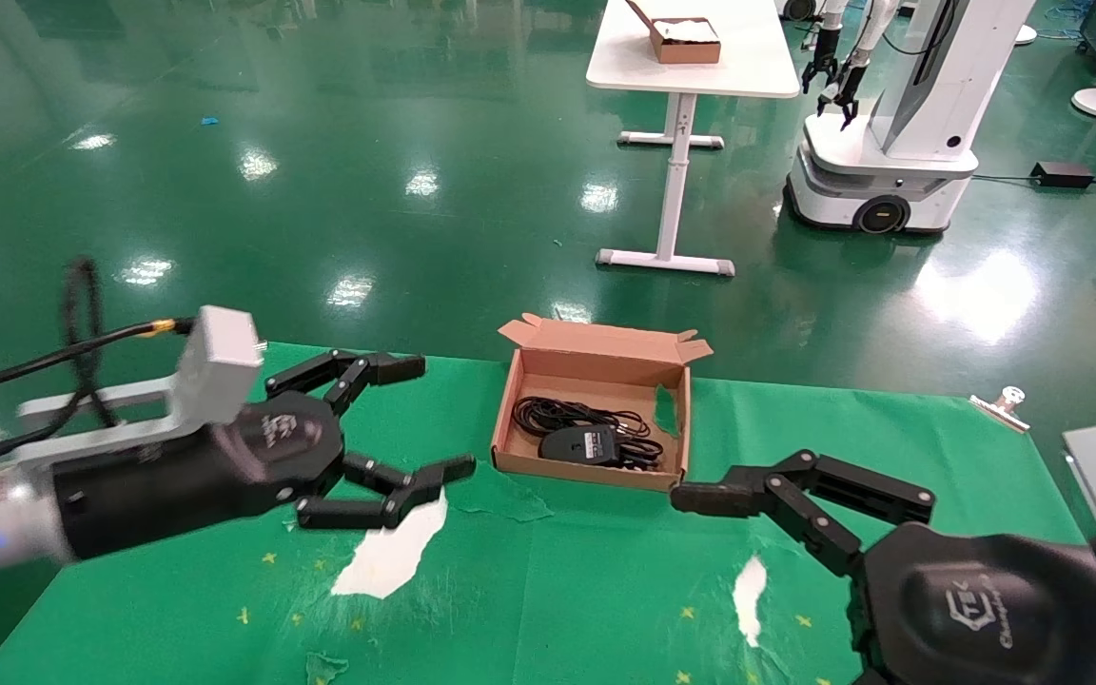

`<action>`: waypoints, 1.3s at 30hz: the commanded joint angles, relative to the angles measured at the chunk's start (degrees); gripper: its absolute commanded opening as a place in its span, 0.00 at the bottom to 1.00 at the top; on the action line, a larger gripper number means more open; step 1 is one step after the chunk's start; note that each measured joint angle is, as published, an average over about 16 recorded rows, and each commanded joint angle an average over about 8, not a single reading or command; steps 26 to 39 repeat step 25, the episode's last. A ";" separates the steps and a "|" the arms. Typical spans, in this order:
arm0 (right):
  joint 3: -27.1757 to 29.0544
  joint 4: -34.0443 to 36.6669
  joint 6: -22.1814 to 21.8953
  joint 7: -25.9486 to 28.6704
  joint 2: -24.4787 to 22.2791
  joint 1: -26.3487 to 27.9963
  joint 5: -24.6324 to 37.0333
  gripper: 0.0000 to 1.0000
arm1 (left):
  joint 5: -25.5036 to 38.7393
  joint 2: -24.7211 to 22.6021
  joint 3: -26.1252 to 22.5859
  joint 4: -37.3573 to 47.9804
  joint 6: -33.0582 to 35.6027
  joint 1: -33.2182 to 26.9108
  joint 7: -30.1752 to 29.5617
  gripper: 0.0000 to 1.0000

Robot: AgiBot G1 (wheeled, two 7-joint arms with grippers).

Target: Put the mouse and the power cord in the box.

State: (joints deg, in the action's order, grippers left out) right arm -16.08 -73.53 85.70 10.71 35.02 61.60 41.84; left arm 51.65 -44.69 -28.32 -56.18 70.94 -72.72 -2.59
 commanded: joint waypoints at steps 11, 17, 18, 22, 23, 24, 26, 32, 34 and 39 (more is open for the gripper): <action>-0.06 0.01 -0.02 -0.03 -0.02 0.02 -0.03 1.00 | -7.85 7.75 9.87 -13.95 11.83 8.95 -6.54 1.00; 0.00 -0.08 0.04 -0.04 -0.11 -0.07 -0.19 1.00 | -10.43 10.25 13.08 -18.54 15.70 11.85 -8.48 1.00; 0.01 -0.09 0.05 -0.04 -0.12 -0.08 -0.21 1.00 | -10.61 10.40 13.28 -18.83 15.94 12.03 -8.57 1.00; 0.02 -0.10 0.06 -0.04 -0.13 -0.09 -0.22 1.00 | -10.95 10.69 13.66 -19.30 16.35 12.37 -8.70 1.00; 0.02 -0.09 0.06 -0.04 -0.13 -0.09 -0.22 1.00 | -10.92 10.65 13.61 -19.22 16.29 12.33 -8.68 1.00; 0.02 -0.09 0.06 -0.04 -0.12 -0.09 -0.21 1.00 | -10.88 10.60 13.55 -19.13 16.22 12.28 -8.65 1.00; 0.02 -0.08 0.06 -0.04 -0.12 -0.08 -0.20 1.00 | -10.84 10.56 13.49 -19.04 16.14 12.22 -8.62 1.00; 0.02 -0.08 0.06 -0.04 -0.12 -0.08 -0.20 1.00 | -10.84 10.56 13.49 -19.04 16.14 12.22 -8.62 1.00; 0.02 -0.08 0.06 -0.04 -0.12 -0.08 -0.20 1.00 | -10.84 10.56 13.49 -19.04 16.14 12.22 -8.62 1.00; 0.02 -0.08 0.06 -0.04 -0.12 -0.08 -0.20 1.00 | -10.84 10.56 13.49 -19.04 16.14 12.22 -8.62 1.00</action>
